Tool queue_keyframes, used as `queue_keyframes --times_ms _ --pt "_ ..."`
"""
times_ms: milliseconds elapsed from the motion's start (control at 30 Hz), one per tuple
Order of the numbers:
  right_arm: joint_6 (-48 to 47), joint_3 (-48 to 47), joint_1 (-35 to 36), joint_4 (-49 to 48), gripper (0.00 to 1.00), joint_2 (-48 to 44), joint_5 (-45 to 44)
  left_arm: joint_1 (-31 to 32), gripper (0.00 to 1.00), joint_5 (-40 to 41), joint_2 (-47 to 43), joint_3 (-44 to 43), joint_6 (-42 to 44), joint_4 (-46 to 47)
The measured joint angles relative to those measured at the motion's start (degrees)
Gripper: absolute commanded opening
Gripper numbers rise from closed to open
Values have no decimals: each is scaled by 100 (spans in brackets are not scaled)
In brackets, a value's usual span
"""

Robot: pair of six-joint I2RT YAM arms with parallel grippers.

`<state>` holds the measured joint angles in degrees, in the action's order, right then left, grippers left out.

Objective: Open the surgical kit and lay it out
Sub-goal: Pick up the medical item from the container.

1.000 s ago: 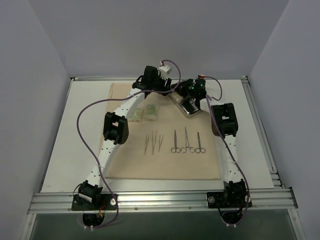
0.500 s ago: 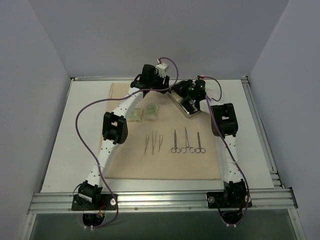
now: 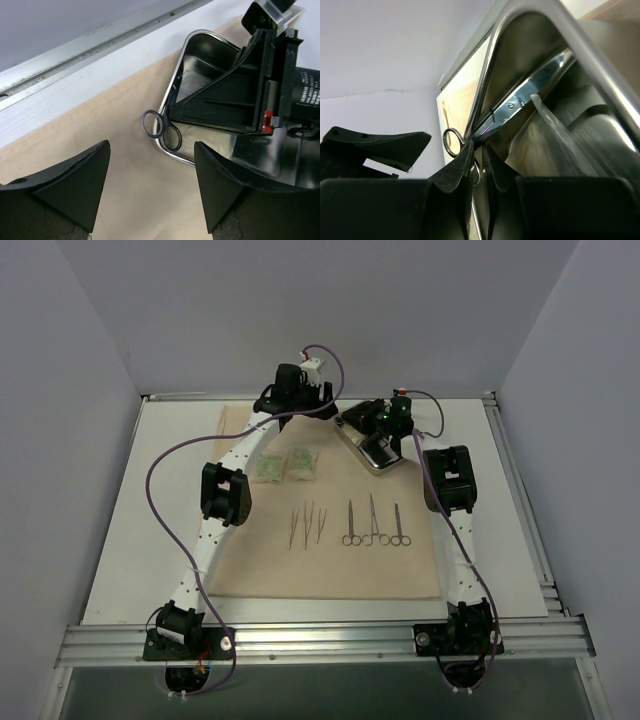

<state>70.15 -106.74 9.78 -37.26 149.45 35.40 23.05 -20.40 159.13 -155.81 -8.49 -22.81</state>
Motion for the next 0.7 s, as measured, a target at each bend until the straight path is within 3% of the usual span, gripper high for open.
queue_keyframes --times_ms 400,700 --pt "-435 4 0 149 6 2 299 24 76 -208 24 225 -752 94" --pt "-490 0 2 195 6 2 407 42 65 -81 247 223 -1047 398"
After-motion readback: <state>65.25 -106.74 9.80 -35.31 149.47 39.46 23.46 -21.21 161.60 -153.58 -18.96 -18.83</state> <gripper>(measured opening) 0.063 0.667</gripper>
